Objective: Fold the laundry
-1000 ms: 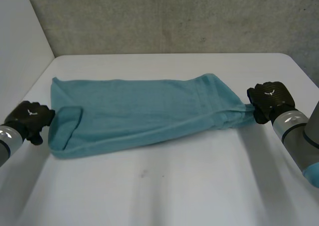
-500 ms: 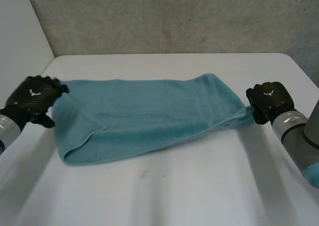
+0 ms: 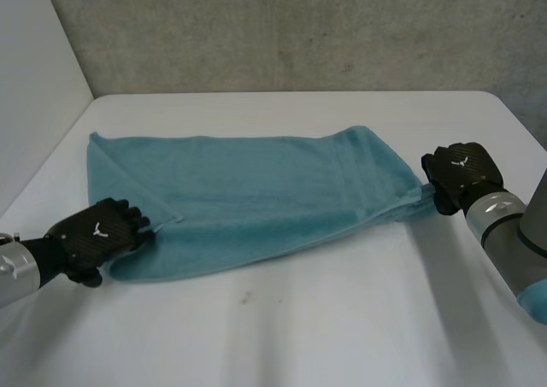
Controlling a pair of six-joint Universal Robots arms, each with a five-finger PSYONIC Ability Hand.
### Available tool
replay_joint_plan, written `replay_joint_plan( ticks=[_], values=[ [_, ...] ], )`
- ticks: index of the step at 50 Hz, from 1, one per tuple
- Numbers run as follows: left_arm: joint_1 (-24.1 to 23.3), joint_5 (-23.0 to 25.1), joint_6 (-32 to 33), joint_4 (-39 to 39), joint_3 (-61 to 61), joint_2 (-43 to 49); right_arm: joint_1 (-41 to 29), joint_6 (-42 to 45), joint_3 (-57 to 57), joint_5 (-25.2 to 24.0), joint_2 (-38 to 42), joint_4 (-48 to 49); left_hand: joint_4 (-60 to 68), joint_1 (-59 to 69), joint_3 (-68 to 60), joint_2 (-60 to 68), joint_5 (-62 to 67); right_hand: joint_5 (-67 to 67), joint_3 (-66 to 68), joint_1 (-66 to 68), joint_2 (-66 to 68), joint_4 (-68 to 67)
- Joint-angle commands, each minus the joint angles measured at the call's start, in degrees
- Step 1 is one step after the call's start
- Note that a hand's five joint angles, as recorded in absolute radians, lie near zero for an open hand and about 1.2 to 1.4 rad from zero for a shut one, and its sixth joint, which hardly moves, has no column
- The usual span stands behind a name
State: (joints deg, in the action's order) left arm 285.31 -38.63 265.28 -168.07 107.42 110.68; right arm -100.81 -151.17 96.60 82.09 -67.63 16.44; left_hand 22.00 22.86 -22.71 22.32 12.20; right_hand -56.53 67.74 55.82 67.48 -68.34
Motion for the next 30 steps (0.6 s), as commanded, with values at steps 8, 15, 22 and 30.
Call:
replay_joint_plan(
  ticks=[8, 15, 22, 30],
  values=[
    [2.1, 0.0, 1.4, 1.2, 0.5, 1.0, -0.1, 0.0, 0.1, 0.0, 1.3, 0.0, 8.1, 7.2, -7.3, 7.7, 7.9, -13.5, 12.3, 24.2, 12.5, -11.7],
    [3.3, 0.0, 1.9, 0.8, 0.0, 1.9, -0.2, 0.0, 0.1, 0.0, 1.3, 0.0, 11.3, 10.4, -10.6, 10.9, 11.1, -13.5, 12.3, 24.2, 12.5, -11.7],
    [3.3, -0.6, 1.9, -2.6, 0.2, 2.3, -0.2, 0.0, 0.0, 0.0, 1.3, 0.0, 13.3, 12.4, -12.6, 13.0, 13.1, -13.5, 12.3, 24.2, 12.5, -11.7],
    [2.6, -0.8, 1.7, -3.5, 0.5, 3.3, -0.2, -0.1, 0.0, 0.0, 1.3, 0.0, 13.4, 12.6, -12.7, 13.1, 13.2, -13.5, 12.3, 24.2, 12.5, -11.7]
  ],
)
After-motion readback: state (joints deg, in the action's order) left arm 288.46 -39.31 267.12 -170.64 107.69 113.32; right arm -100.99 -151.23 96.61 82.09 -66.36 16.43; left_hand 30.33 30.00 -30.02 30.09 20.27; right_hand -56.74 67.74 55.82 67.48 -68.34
